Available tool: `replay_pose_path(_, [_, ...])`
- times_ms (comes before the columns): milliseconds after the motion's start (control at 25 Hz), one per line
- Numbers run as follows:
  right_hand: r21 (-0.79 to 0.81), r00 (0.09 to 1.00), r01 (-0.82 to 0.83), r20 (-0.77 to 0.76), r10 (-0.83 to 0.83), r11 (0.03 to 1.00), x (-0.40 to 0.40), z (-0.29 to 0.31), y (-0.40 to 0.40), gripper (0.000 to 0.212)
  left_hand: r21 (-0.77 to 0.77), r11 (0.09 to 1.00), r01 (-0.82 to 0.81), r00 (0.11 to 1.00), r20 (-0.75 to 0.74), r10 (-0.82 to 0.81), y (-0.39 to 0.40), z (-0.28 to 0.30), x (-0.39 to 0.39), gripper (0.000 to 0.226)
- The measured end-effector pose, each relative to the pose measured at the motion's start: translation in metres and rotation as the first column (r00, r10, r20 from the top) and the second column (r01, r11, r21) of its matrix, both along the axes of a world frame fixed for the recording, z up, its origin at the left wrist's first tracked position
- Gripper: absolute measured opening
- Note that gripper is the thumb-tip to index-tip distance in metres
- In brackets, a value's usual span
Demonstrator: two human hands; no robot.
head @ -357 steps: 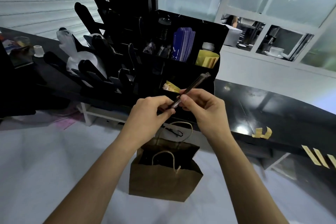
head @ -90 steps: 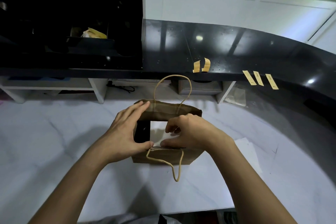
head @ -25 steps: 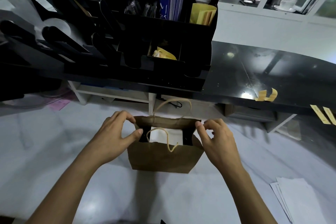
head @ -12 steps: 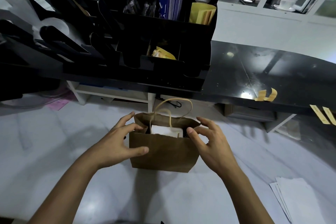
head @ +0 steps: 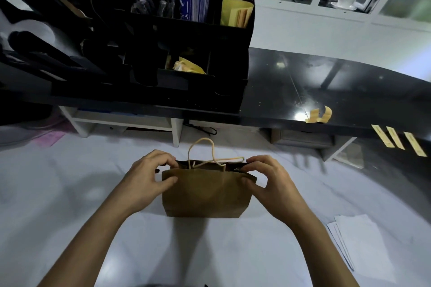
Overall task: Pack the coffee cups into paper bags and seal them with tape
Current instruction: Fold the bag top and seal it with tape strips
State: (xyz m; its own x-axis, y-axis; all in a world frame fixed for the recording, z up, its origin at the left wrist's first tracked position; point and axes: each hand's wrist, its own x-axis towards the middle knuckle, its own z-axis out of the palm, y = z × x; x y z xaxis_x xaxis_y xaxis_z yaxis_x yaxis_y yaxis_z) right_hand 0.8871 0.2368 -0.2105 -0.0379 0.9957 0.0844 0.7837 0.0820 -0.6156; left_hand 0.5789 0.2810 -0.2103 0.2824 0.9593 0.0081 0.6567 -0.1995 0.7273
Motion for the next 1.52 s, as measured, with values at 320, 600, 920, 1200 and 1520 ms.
replay_pose_path(320, [0.011,0.981,0.160,-0.111,-0.158,0.987,0.028,0.002,-0.007,0.020,-0.014,0.999,-0.036,0.993,0.110,0.037,0.000,-0.003,0.036,0.047])
replay_pose_path(600, [-0.025,0.975,0.123,-0.185,-0.126,0.992,0.052,0.011,-0.002,0.013,0.069,0.998,-0.015,0.997,0.070,0.010,-0.002,-0.007,0.055,0.022])
replay_pose_path(920, [-0.512,0.287,0.475,-0.678,-0.676,0.715,0.110,0.033,0.073,0.038,0.039,0.997,-0.068,0.995,0.076,0.065,-0.010,-0.006,0.060,0.025])
replay_pose_path(1200, [-0.677,0.147,0.353,-0.641,-0.753,0.645,0.124,0.036,0.108,0.035,0.012,0.997,-0.080,0.993,0.090,0.079,-0.014,-0.005,0.057,0.025])
replay_pose_path(1520, [-0.672,0.251,0.367,-0.594,-0.764,0.644,0.140,0.028,0.114,0.024,0.019,0.997,-0.079,0.993,0.094,0.077,-0.014,-0.006,0.054,0.022])
